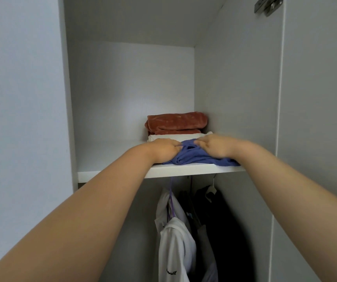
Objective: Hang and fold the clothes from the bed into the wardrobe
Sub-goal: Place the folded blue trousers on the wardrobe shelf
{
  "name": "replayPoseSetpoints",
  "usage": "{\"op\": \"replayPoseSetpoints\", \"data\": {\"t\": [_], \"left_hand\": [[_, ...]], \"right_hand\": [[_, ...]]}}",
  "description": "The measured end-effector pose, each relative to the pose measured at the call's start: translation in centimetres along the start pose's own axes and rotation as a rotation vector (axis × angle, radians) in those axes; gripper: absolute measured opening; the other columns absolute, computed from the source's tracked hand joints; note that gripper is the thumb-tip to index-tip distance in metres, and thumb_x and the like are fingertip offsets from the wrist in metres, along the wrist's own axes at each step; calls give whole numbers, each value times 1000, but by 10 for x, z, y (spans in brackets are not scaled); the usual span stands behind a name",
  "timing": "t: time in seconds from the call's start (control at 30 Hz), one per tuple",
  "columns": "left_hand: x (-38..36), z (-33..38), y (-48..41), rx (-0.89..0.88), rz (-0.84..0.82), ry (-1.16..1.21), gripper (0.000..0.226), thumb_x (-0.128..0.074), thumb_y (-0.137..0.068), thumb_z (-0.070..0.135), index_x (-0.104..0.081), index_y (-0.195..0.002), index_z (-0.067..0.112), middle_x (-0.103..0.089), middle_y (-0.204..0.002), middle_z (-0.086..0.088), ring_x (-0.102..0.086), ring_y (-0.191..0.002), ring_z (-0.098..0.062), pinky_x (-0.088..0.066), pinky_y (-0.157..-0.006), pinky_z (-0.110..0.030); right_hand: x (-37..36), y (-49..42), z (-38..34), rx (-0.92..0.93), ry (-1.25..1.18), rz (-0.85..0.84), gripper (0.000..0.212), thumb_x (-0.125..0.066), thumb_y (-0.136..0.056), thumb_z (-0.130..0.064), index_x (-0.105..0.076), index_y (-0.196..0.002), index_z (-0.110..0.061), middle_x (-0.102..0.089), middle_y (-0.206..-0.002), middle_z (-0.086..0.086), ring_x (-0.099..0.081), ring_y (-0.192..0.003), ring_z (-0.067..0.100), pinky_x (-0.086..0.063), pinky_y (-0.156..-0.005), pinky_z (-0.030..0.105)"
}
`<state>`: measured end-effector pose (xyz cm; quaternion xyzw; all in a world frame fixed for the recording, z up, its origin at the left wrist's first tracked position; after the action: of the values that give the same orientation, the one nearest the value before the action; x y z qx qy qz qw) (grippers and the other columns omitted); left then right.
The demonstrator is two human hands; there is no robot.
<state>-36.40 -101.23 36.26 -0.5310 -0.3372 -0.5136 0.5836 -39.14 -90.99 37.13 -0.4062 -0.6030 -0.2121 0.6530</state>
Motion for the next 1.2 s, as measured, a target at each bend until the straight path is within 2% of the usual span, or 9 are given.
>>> {"op": "replayPoseSetpoints", "data": {"t": [0.13, 0.27, 0.37, 0.47, 0.57, 0.73, 0.87, 1.03, 1.2], "left_hand": [[23, 4, 4, -68, 239, 34, 39, -35, -102, 38, -63, -120, 19, -61, -125, -7, -53, -114, -24, -41, -100, -37], [-11, 0, -2, -13, -49, 34, 54, -24, -102, 45, -28, -149, 20, -25, -157, -3, -24, -143, -20, -13, -118, -30], [-20, -7, -8, 41, -133, -75, 52, -18, -105, 36, -16, -152, 13, -12, -159, -8, -13, -146, -21, -7, -118, -29], [-21, -6, -9, 61, -167, -71, 54, -16, -104, 38, -14, -152, 13, -11, -160, -6, -12, -146, -19, -5, -117, -28], [-22, -5, -11, 31, -163, -91, 53, -16, -104, 38, -14, -152, 16, -12, -160, -4, -13, -146, -18, -5, -118, -29], [-23, -5, -10, 17, -186, -101, 48, -16, -106, 31, -15, -152, 18, -14, -159, -3, -14, -145, -19, -4, -115, -27], [-19, -9, -5, 69, -157, -80, 51, -16, -105, 37, -13, -152, 19, -9, -160, -2, -8, -147, -17, -2, -116, -28], [-5, -15, 20, 204, -38, -22, 60, -26, -102, 44, -14, -152, 13, -16, -159, -8, -19, -145, -25, -15, -117, -32], [46, -3, 92, 196, 370, -317, 46, -38, -98, 40, -44, -133, 12, -48, -137, -12, -42, -126, -31, -38, -97, -41]], "right_hand": [[-11, -5, 23, -120, 4, 64, 37, -22, -104, -13, -53, -118, 1, -54, -129, 19, -49, -114, 30, -31, -89, 30], [-15, -22, 28, -159, 20, 30, 44, -18, -105, -16, -30, -145, -2, -29, -153, 15, -30, -138, 29, -19, -111, 32], [-14, -29, 29, -116, -31, 16, 45, -19, -105, -16, -22, -149, -6, -24, -156, 12, -26, -140, 27, -15, -110, 27], [-8, -26, 30, -83, -33, 22, 45, -24, -105, -14, -25, -150, -11, -30, -154, 11, -31, -137, 26, -22, -109, 27], [-4, -23, 30, -125, 56, -2, 45, -20, -106, -27, -26, -150, -20, -26, -156, 6, -26, -140, 26, -18, -114, 45], [-1, -8, 27, -140, -146, 48, 45, -16, -106, -24, -35, -144, -5, -29, -153, 16, -27, -139, 28, -15, -108, 26], [-9, 7, 57, -304, -29, 3, 49, -16, -105, -27, -27, -147, -4, -20, -157, 14, -17, -144, 29, -13, -117, 39], [27, 33, 19, -258, 67, 476, 46, -27, -101, -35, -47, -130, -5, -42, -141, 16, -31, -134, 31, -22, -110, 50], [38, 66, -45, -94, -63, 747, 41, -36, -100, -24, -48, -133, -3, -34, -150, 16, -22, -142, 29, -16, -114, 45]]}}
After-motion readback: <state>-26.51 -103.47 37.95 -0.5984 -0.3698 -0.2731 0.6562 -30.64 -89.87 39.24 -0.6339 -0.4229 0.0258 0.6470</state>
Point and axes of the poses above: each hand's wrist, its own y-axis away from the middle knuckle, its own x-axis out of the back of the hand, z = x × y, the point moved 10 cm from there along -y, towards the middle knuckle
